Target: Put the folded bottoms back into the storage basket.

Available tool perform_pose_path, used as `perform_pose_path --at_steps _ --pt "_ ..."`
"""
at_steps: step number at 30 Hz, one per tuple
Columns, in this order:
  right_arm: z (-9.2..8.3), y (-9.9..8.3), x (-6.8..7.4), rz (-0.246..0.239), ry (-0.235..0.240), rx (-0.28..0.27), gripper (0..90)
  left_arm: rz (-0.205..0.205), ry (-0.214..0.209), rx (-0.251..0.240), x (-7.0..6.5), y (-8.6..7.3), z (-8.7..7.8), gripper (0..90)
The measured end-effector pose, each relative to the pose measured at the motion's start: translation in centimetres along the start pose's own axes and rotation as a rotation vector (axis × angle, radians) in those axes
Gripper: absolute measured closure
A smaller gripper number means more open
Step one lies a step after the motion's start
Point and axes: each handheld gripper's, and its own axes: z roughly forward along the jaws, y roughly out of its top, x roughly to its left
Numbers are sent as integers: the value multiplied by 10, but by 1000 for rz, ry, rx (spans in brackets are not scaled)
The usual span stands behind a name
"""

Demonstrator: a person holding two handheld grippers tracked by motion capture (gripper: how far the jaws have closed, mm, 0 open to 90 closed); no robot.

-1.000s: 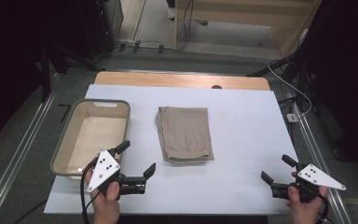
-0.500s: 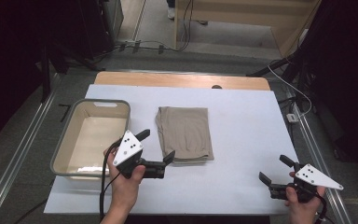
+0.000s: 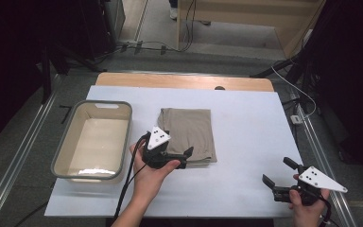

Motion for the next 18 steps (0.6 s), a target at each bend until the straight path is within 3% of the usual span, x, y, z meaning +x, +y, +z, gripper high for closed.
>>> perform_pose_path --at_steps 4,9,18 --pt "1 0 1 -5 2 8 0 -15 20 38 5 -9 13 47" --pt "2 0 3 -8 4 12 0 -69 57 90 16 -22 25 94" --pt "4 -1 4 -11 4 21 0 -116 105 182 28 -36 38 111"
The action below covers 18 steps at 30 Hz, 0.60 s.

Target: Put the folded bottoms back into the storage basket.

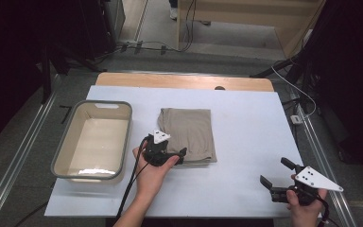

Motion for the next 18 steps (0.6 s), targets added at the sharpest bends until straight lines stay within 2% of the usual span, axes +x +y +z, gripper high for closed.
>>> perform_pose_path --at_steps 5,8,15,18 --pt "1 0 0 -7 2 4 0 -20 -1 18 2 -7 0 111" --pt "3 -1 1 -3 1 12 0 -46 -7 38 2 -12 1 111" --pt "6 -1 2 0 -3 29 0 -57 -16 55 1 -17 2 114" --pt "11 5 5 -9 10 30 0 -55 -13 57 1 -17 2 121"
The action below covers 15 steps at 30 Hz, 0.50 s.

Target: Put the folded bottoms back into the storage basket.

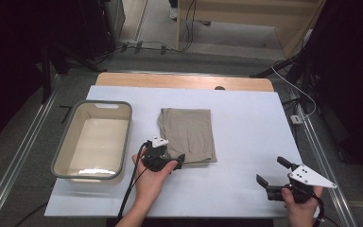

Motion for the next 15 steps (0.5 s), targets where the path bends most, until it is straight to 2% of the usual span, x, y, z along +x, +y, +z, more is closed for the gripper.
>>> perform_pose_path --at_steps 3,6,11,15 --pt "2 4 1 6 17 -3 0 -2 3 1 0 0 0 122" --pt "7 13 4 -15 36 1 0 -1 7 -2 -1 0 0 130" --pt "16 22 6 0 76 4 0 4 2 3 -2 0 0 157" --pt "25 32 5 -12 86 12 0 5 3 1 -3 -1 -1 170"
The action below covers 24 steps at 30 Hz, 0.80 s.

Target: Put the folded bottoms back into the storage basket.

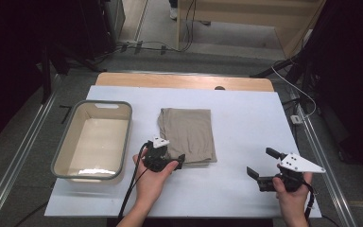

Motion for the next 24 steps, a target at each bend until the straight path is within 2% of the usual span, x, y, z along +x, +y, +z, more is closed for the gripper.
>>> perform_pose_path --at_steps 5,8,11,14,24 --pt "11 17 -3 -11 16 -8 0 0 1 1 -2 -1 -1 200" --pt "17 30 -4 -9 46 -27 0 4 -1 0 -2 -1 -1 201" --pt "24 46 -2 -51 51 -34 0 11 0 -2 -3 -2 -1 201" --pt "30 59 -3 -58 60 -42 0 17 0 2 -4 -2 -1 201" --pt "67 95 -10 -93 84 -12 0 2 -2 -3 -4 -2 -2 202"
